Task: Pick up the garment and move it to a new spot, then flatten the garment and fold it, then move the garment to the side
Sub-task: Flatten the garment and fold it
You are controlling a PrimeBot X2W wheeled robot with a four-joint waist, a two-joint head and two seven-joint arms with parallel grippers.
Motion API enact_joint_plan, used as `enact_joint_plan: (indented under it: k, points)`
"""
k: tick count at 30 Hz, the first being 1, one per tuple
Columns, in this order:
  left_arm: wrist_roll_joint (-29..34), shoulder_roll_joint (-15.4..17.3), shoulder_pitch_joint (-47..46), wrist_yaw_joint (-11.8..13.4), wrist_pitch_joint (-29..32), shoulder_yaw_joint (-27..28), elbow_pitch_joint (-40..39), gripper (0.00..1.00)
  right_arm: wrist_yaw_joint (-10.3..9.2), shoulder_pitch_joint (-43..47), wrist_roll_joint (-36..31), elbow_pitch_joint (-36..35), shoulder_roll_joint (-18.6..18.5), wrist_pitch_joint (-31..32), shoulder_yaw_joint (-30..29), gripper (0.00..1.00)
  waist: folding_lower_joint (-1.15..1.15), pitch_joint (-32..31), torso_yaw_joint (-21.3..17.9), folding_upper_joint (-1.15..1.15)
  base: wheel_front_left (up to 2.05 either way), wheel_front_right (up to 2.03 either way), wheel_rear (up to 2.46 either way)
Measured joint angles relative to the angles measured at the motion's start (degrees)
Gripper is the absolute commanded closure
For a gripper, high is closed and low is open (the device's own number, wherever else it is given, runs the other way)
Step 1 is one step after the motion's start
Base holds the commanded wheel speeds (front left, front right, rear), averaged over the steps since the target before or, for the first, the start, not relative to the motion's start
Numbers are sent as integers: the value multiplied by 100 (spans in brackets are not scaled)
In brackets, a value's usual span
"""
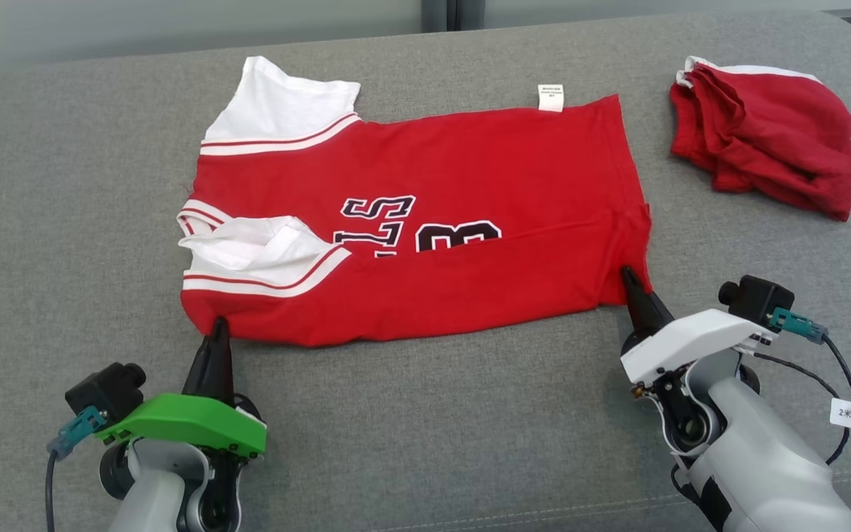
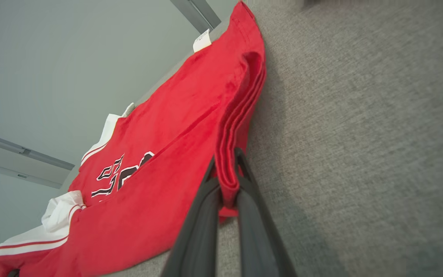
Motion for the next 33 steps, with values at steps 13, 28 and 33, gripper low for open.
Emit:
enact_joint_plan:
  k: [13,28,33]
  points:
    - [56,-1,699,1,-98,85,-377,100,0,700,49,-517,-281,-29,-167,100,0,-367,3,0,0,0,0]
    - [56,5,1900,154,-114,131,-1140,100,5,1875,-25,-1291,-553,-30,-216,100,0,-688,57,0,0,0,0]
    - [56,18,2078,185,-114,-16,-1318,100,5,2128,-15,-1373,-560,-30,-199,100,0,-682,35,0,0,0,0]
